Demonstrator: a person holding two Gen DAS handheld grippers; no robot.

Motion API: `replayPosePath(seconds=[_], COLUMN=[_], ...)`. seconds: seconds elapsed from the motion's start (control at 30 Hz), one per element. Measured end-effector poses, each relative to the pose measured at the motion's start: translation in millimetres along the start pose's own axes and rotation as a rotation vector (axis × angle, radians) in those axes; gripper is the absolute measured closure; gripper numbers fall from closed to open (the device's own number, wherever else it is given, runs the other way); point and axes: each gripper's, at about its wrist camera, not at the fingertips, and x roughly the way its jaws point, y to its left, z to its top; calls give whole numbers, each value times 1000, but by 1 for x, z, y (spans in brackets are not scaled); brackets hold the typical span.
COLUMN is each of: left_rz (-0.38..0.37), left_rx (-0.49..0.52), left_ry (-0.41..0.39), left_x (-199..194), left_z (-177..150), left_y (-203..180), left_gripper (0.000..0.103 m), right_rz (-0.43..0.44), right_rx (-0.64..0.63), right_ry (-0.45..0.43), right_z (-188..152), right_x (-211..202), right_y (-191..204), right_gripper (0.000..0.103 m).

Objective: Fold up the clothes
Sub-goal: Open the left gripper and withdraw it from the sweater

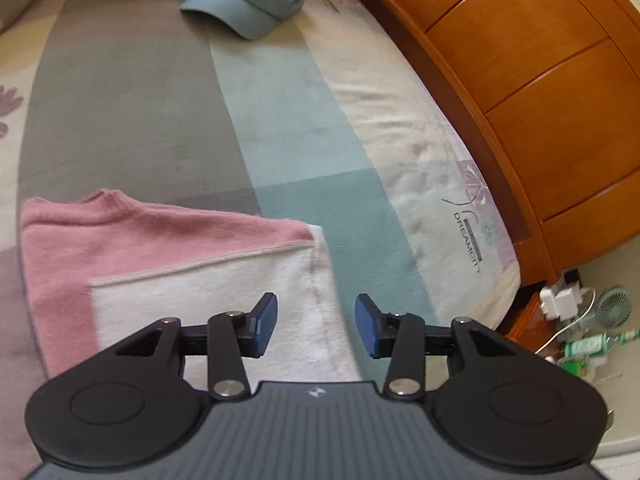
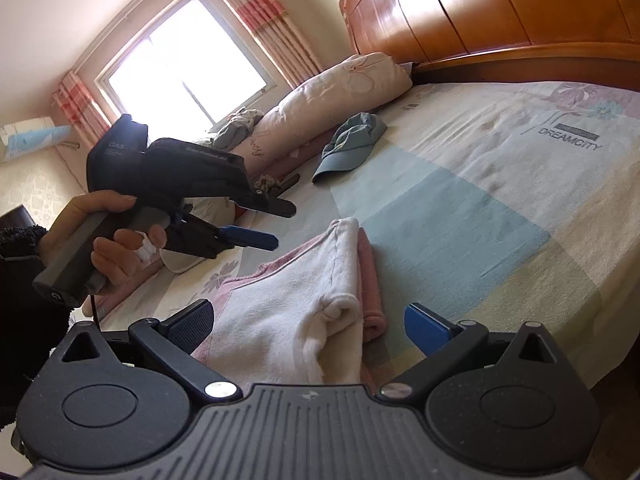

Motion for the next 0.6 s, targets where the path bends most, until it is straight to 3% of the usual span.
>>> replayPosePath(seconds=[0.17,0.37,0.5,0.6], left_rz=[-27,78,-14,-37], left_rx=[41,180,151,127], left_ry=[-20,-78,-138,-159], left_x=[-1,6,-5,-14], left_z=[-15,-45,-59,-54], left_y=[29,69,95,96], left_gripper=[59,60,63,63], right_rz=[-5,-27,-53,-59], right_rx=[-20,-47,-72,-96], right_ry=[27,58,80,102], right_z=[-4,-7,-8,-5], right_x=[1,5,11,18], right_y=[7,15,17,21], right_gripper=[0,0,0,0])
